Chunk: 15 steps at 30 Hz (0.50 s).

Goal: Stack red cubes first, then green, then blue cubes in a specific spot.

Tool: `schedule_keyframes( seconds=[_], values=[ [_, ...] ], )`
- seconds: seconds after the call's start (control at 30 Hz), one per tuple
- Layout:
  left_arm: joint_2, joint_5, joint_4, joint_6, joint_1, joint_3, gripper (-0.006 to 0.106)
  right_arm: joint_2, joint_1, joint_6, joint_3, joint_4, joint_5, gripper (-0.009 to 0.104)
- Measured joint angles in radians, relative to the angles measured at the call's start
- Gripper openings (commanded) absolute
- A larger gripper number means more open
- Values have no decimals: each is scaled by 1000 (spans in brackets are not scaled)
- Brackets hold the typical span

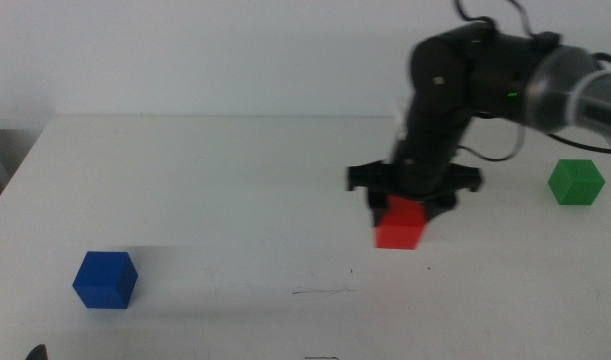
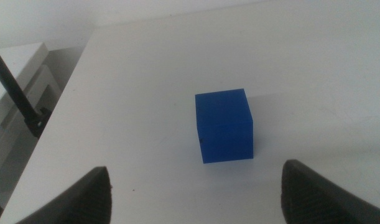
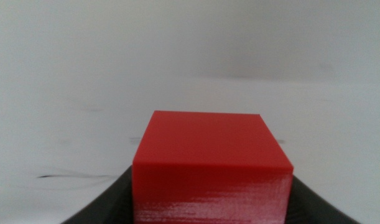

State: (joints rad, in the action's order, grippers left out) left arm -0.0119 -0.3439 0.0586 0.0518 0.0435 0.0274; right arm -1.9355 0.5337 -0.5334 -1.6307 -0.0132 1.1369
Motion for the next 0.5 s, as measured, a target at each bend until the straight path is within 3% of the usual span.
schedule_keyframes(
  seconds=[0.5],
  values=[
    [0, 0, 0, 0, 0, 0, 93, -222, 173, -96, -228, 33, 79, -1]
  ],
)
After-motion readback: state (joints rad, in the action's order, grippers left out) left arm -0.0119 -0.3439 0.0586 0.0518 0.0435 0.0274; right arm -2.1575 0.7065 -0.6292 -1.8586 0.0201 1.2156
